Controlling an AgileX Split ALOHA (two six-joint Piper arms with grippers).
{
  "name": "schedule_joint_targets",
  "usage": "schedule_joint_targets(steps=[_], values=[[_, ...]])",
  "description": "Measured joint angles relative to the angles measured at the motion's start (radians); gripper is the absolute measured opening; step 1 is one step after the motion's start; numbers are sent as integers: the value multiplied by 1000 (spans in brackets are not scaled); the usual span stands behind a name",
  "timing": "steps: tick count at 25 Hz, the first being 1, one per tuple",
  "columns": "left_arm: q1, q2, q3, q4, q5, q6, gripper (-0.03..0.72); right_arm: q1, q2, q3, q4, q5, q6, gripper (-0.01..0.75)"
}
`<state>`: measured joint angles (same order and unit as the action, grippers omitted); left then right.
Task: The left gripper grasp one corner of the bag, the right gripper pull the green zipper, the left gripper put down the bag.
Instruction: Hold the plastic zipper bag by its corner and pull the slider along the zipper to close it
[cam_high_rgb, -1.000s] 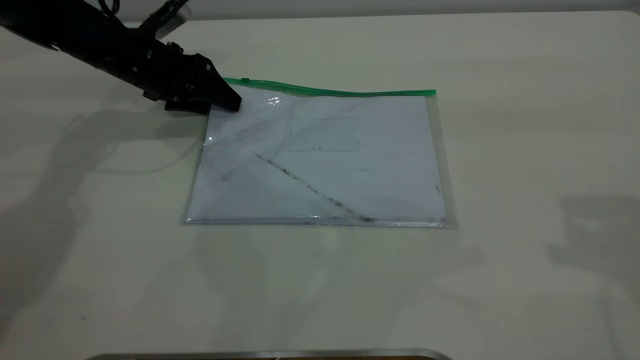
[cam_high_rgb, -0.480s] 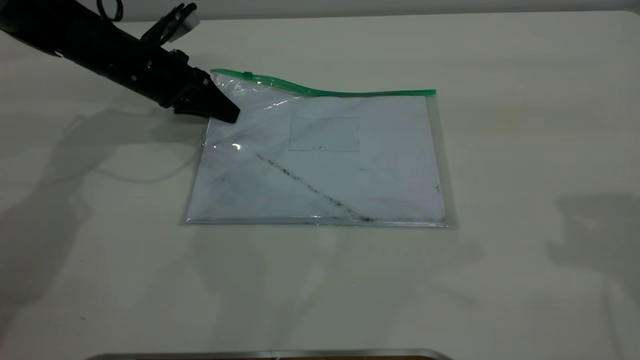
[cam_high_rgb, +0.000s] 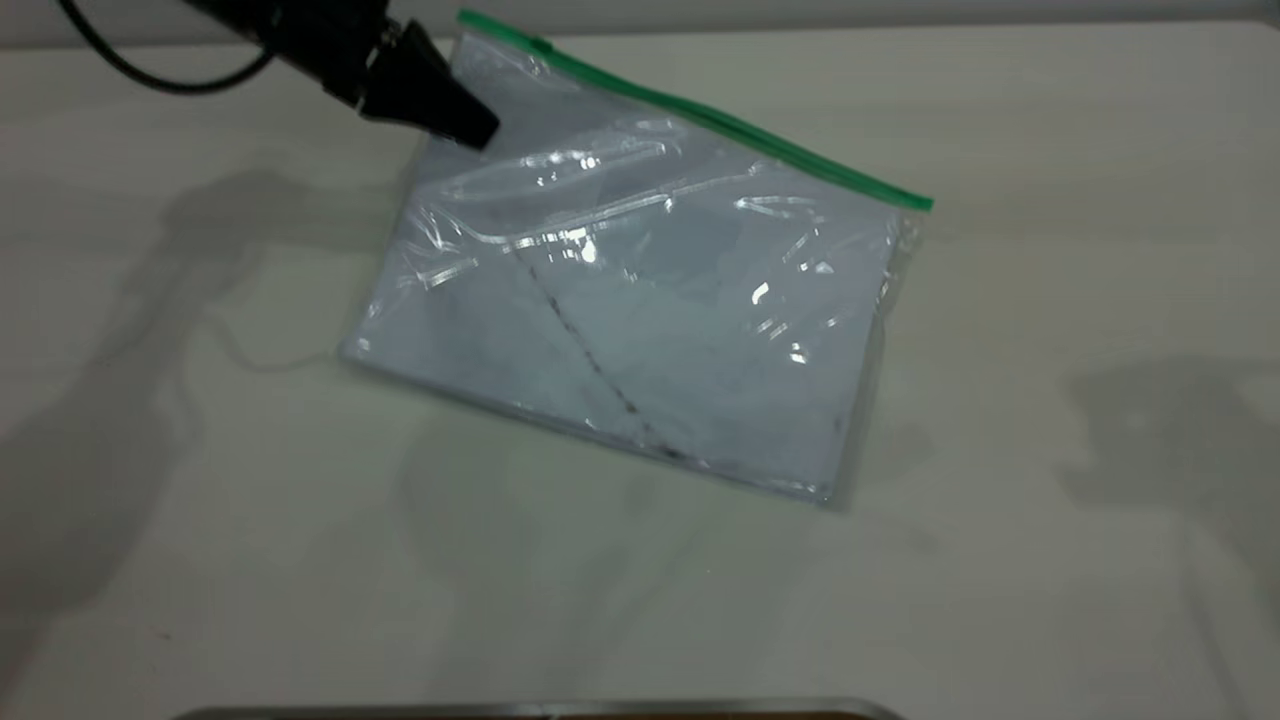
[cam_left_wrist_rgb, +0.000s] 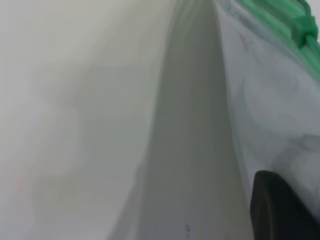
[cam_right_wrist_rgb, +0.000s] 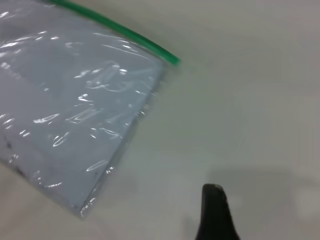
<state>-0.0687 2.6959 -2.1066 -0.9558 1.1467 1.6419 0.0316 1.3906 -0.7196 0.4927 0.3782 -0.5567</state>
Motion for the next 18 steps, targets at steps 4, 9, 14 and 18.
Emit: schedule_joint_targets(steps=[4,9,14,18], values=[[-62,0,-86,91,5,-50,53,67,119,-71,126,-3,-221,557],[-158,0,-123,195,7,-23,53,141,296,-191,266,-9,-428,557],[-233,0,-123,278,18,12,53,178,474,-332,364,12,-575,557],[-259,0,-125,281,20,72,53,189,601,-440,441,101,-676,557]])
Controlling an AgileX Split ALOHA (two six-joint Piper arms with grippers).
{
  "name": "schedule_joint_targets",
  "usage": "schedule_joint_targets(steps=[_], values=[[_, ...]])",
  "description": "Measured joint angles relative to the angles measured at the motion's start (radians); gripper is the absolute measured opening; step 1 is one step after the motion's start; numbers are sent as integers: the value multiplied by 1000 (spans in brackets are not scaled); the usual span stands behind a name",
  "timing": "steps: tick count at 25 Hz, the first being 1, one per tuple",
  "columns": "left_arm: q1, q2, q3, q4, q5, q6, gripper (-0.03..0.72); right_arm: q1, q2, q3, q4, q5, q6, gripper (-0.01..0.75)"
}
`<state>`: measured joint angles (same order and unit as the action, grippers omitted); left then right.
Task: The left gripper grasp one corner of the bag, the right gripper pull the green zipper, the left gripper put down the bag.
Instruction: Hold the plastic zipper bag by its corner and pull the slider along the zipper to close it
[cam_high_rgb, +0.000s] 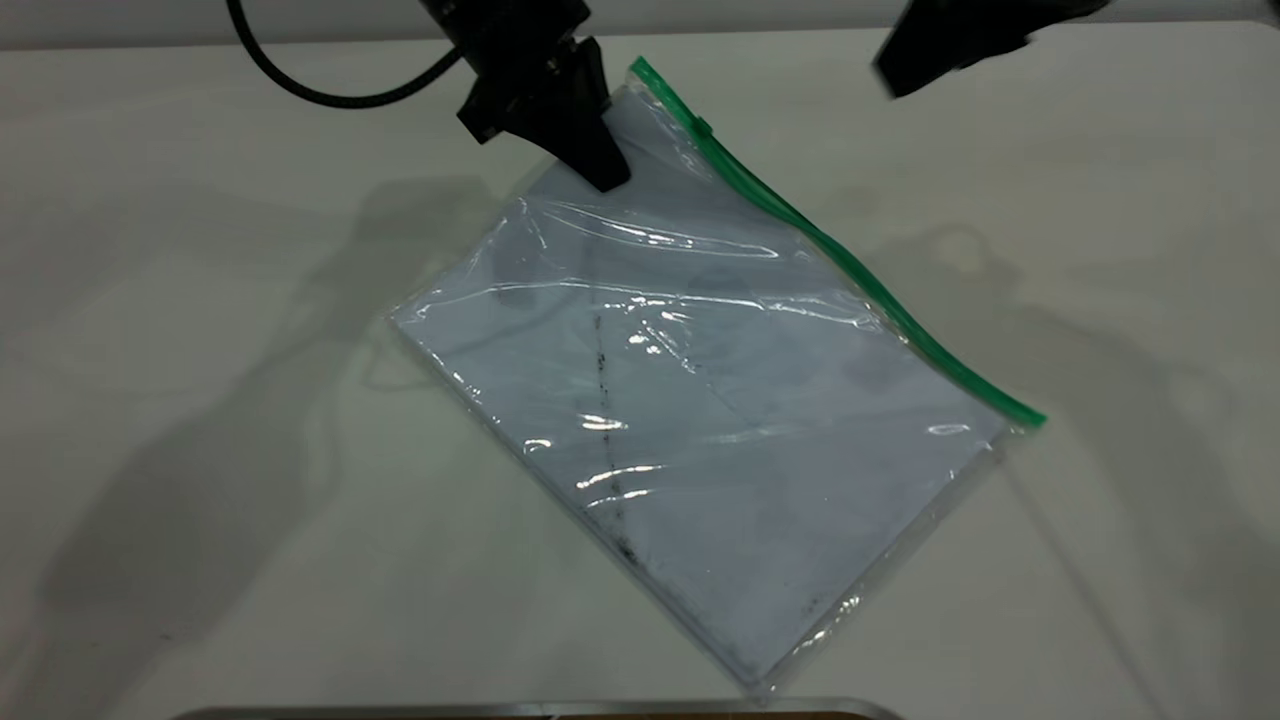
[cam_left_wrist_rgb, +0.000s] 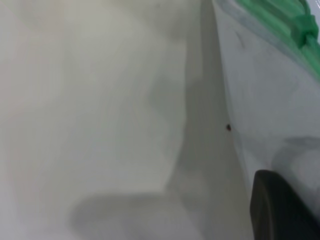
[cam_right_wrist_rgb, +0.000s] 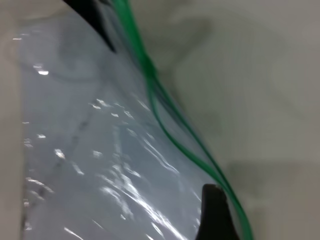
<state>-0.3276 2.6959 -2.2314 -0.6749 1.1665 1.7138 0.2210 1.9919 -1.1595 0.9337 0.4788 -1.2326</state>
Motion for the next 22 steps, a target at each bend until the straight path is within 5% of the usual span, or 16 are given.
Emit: schedule_joint_targets(steps=[8,16,22], values=[[-15,0,-8,-64,1,63,53,0,139,-119,188,184,-224,557],[-36,0,-12,-130,1,118,53,0,159,-125,290,214,-313,554],[-48,0,-12,-163,1,124,53,0,159,-125,294,231,-315,463]])
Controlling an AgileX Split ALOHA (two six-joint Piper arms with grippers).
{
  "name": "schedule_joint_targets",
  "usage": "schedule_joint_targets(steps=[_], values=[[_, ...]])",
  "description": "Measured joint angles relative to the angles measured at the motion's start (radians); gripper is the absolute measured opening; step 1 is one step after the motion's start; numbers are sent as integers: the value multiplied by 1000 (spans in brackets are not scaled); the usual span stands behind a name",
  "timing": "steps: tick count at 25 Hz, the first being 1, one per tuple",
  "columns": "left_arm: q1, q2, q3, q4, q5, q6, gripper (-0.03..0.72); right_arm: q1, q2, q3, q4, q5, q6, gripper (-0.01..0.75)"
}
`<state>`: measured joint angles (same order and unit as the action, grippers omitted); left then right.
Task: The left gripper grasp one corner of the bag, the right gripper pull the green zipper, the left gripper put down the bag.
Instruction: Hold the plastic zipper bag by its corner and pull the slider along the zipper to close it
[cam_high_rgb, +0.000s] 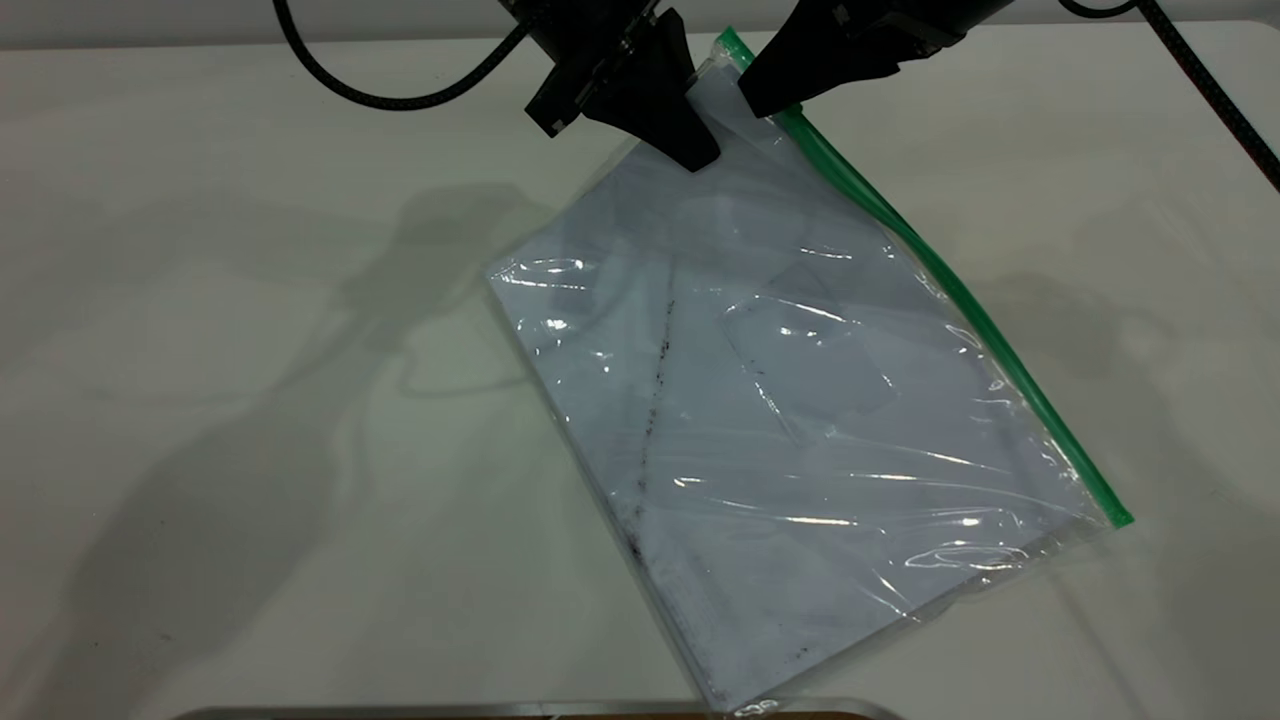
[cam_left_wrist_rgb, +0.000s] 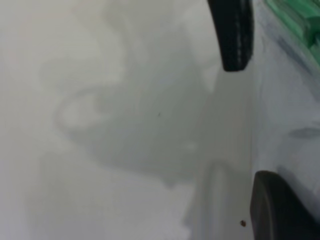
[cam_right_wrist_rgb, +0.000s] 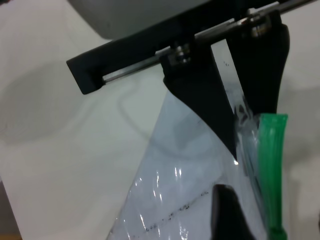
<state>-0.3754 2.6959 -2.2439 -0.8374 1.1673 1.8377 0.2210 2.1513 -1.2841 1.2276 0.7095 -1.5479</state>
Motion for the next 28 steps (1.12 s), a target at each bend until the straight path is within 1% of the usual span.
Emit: schedule_joint_targets(steps=[3,8,11,14,21,26,28], values=[[-6,1,-1,0,0,0,53,0,0,0,0,10,0,383],[-7,8,-3,-17,0,1,53,0,0,0,0,17,0,223],[-7,12,-3,-23,0,1,53,0,0,0,0,17,0,153],[-7,13,-3,-33,0,1,53,0,0,0,-10,17,13,116],[-7,18,-3,-47,0,1,52,0,20,-6,-64,25,104,67],[-7,19,-3,-46,0,2,52,0,22,-7,-87,28,133,0],[-7,19,-3,-46,0,-1,52,0,22,-7,-88,29,141,-3]])
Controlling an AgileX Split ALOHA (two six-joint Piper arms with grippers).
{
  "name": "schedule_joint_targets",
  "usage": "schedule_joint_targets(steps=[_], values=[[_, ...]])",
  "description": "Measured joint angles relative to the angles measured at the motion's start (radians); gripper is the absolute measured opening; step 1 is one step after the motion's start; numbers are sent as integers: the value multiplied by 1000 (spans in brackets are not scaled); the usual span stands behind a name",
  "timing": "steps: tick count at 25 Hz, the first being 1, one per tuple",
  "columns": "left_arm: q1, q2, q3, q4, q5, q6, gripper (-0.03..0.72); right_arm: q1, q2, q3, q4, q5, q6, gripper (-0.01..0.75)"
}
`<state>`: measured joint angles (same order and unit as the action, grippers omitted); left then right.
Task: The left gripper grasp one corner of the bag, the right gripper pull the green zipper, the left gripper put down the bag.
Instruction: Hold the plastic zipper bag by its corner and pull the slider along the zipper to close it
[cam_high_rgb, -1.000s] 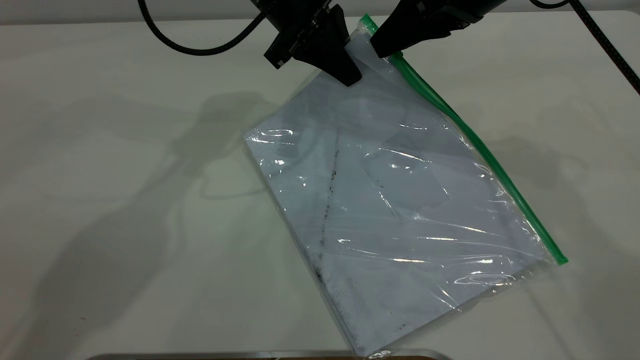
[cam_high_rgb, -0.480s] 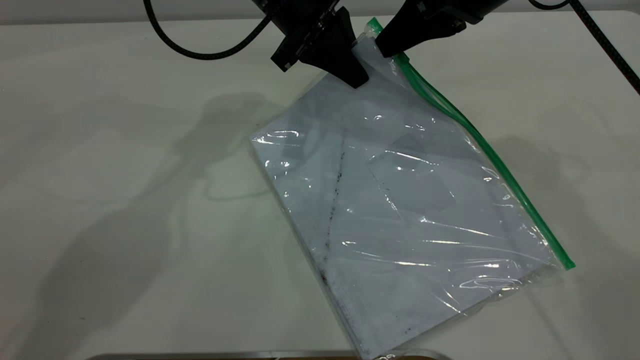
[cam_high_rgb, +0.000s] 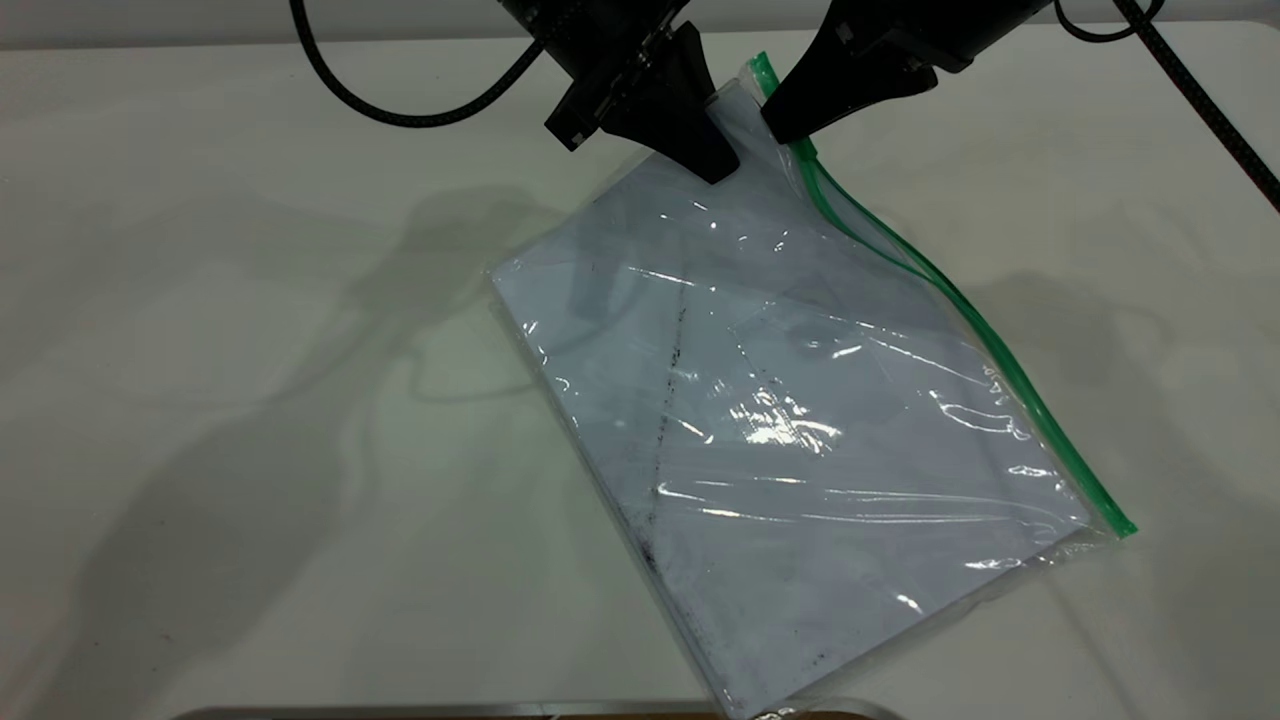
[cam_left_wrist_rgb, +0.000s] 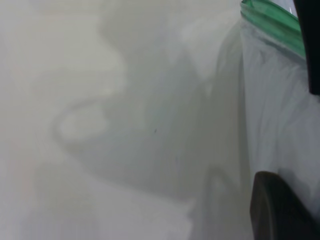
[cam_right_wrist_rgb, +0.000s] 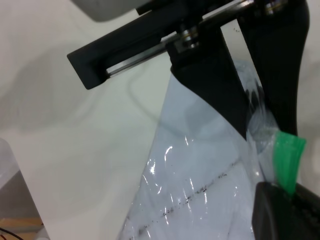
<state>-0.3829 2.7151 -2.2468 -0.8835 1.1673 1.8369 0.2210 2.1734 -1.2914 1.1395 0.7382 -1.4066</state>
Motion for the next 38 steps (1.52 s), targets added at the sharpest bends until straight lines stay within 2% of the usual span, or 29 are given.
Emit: schedule_joint_targets(steps=[11,20,24,30,32,38], values=[[11,10,0,-45,0,-19,52,0,0,-7,-78,3,128,-1],[29,11,0,-86,1,-19,52,0,0,-8,-96,-5,152,27],[32,11,0,-91,1,-19,52,0,0,-8,-95,-18,154,99],[33,11,0,-91,1,-19,52,0,0,-8,-86,-25,154,328],[33,11,0,-91,1,-20,52,0,0,-8,-86,-25,154,381],[34,9,0,-97,1,-21,52,0,3,-7,-91,-33,154,409]])
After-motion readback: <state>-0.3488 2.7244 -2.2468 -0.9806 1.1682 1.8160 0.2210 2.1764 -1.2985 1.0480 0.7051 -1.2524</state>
